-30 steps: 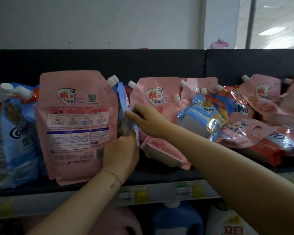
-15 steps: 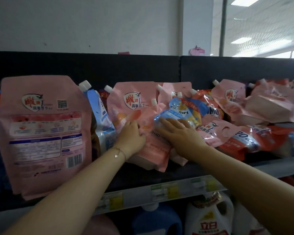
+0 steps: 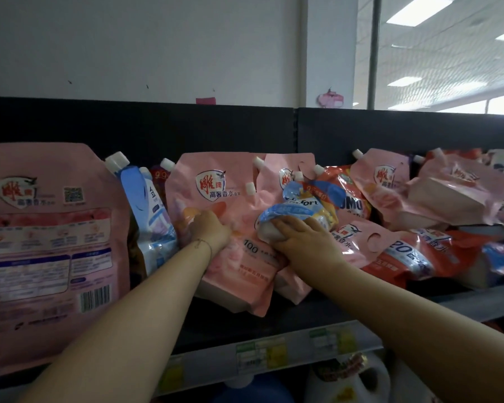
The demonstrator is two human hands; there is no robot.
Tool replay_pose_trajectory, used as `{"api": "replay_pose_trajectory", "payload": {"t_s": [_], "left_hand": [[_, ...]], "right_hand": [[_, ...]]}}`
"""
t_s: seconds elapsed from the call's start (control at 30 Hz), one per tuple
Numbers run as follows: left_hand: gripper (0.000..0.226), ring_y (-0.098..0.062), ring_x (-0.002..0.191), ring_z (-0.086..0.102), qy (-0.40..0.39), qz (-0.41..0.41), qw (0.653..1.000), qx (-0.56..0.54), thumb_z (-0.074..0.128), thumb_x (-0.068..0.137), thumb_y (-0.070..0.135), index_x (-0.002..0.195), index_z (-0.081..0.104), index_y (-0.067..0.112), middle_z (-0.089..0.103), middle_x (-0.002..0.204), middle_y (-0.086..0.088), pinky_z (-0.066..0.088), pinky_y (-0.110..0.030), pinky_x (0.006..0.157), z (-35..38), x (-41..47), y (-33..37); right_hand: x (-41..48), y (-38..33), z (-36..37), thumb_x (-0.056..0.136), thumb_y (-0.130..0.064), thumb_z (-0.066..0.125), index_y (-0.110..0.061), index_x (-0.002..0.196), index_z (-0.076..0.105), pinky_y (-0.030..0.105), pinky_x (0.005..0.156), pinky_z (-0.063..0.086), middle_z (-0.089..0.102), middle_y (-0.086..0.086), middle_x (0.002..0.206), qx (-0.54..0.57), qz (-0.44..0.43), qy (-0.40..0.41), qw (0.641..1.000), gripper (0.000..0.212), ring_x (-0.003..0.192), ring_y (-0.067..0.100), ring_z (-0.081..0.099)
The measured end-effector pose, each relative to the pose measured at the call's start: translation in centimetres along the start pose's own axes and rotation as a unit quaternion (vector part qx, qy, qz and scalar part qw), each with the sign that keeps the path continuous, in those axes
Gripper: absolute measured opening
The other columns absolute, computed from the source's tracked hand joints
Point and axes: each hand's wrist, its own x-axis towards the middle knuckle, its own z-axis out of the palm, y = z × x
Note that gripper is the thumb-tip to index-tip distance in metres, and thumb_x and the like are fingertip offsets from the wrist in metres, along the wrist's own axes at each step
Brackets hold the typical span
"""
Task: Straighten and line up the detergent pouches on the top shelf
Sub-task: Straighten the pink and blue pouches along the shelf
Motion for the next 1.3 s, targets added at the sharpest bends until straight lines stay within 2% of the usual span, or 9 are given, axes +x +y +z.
{"api": "replay_pose_trajectory", "payload": {"t_s": [0.13,0.27,0.47,0.6,0.77,0.9,1.0,1.13,1.3], "left_hand": [[0.037,-0.032,0.102,0.058,-0.01,0.015,1.0,-0.016,0.062,0.088,0.043,0.099,0.067,0.008,0.065,0.105,-0.012,0.045,-0.036,0.087,0.2,0.4,-0.1],[0.041,-0.024,0.074,0.051,-0.016,0.052,0.998,-0.023,0.061,0.09,0.039,0.06,0.045,0.014,0.049,0.065,0.0,0.035,-0.028,0.067,0.3,-0.2,-0.3],[0.021,-0.029,0.094,0.059,0.067,-0.003,0.985,-0.158,0.055,0.095,0.029,0.09,0.063,0.01,0.062,0.098,-0.009,0.05,-0.041,0.088,-2.0,-1.2,0.0],[0.026,-0.02,0.08,0.056,0.189,0.009,0.953,-0.237,0.045,0.098,0.032,0.076,0.049,0.016,0.056,0.088,-0.007,0.047,-0.034,0.071,-3.7,-3.3,1.4],[0.022,-0.01,0.067,0.049,0.275,0.04,0.89,-0.362,0.039,0.101,0.026,0.092,0.049,0.009,0.052,0.079,-0.002,0.037,-0.021,0.061,-4.4,-6.0,2.4],[0.015,-0.015,0.076,0.052,0.296,-0.002,0.908,-0.296,0.041,0.1,0.024,0.099,0.046,0.01,0.047,0.083,0.003,0.04,-0.029,0.065,-4.1,-7.6,1.2],[0.022,-0.022,0.093,0.053,0.363,0.092,0.902,-0.214,0.053,0.09,0.01,0.11,0.045,0.005,0.048,0.104,-0.006,0.046,-0.034,0.075,-4.9,-8.5,0.2],[0.036,-0.03,0.105,0.05,0.442,0.276,0.847,-0.106,0.058,0.08,0.003,0.113,0.046,-0.003,0.048,0.115,-0.021,0.043,-0.035,0.089,-6.4,-9.0,-0.1],[0.039,-0.025,0.111,0.045,0.389,0.456,0.8,-0.015,0.057,0.076,-0.006,0.109,0.044,0.012,0.047,0.115,-0.01,0.036,-0.037,0.1,-6.2,-9.6,0.1]], "right_hand": [[0.3,0.9,0.0,0.098,-0.031,0.043,-0.035,0.144,0.036,0.038,0.112,0.017,0.018,-0.006,0.157,0.01,0.036,-0.022,0.999,0.047,0.144,0.018,0.013],[0.1,2.3,-0.8,0.099,-0.035,0.041,-0.038,0.141,0.041,0.039,0.111,0.019,0.022,-0.007,0.156,0.035,0.078,-0.028,0.996,0.043,0.143,0.019,0.018],[-0.2,2.6,-0.6,0.098,-0.041,0.04,-0.041,0.136,0.047,0.04,0.109,0.021,0.021,-0.008,0.156,0.047,0.084,-0.042,0.994,0.038,0.142,0.019,0.02],[0.2,2.0,-0.6,0.097,-0.038,0.044,-0.036,0.134,0.051,0.043,0.106,0.022,0.029,-0.007,0.151,0.068,0.082,-0.046,0.993,0.037,0.139,0.02,0.024],[-0.7,-0.4,-1.4,0.095,-0.038,0.045,-0.025,0.129,0.053,0.042,0.109,0.019,0.041,-0.002,0.14,0.151,0.046,-0.009,0.987,0.038,0.133,0.021,0.03],[-2.1,-3.9,-2.4,0.094,-0.053,0.044,-0.025,0.12,0.056,0.038,0.099,0.03,0.052,-0.004,0.121,0.164,-0.081,0.018,0.983,0.041,0.116,0.018,0.045],[-2.2,-5.8,-1.9,0.093,-0.051,0.046,-0.024,0.125,0.053,0.04,0.097,0.036,0.051,-0.001,0.124,0.166,-0.132,-0.003,0.977,0.042,0.115,0.02,0.045],[-2.1,-6.6,-1.1,0.094,-0.045,0.048,-0.024,0.128,0.053,0.041,0.099,0.038,0.052,0.0,0.127,0.205,-0.144,-0.007,0.968,0.041,0.116,0.021,0.048],[-2.4,-5.5,-1.2,0.093,-0.038,0.05,-0.019,0.111,0.064,0.037,0.086,0.045,0.059,0.0,0.107,0.232,-0.12,0.027,0.965,0.029,0.099,0.018,0.053]]}}
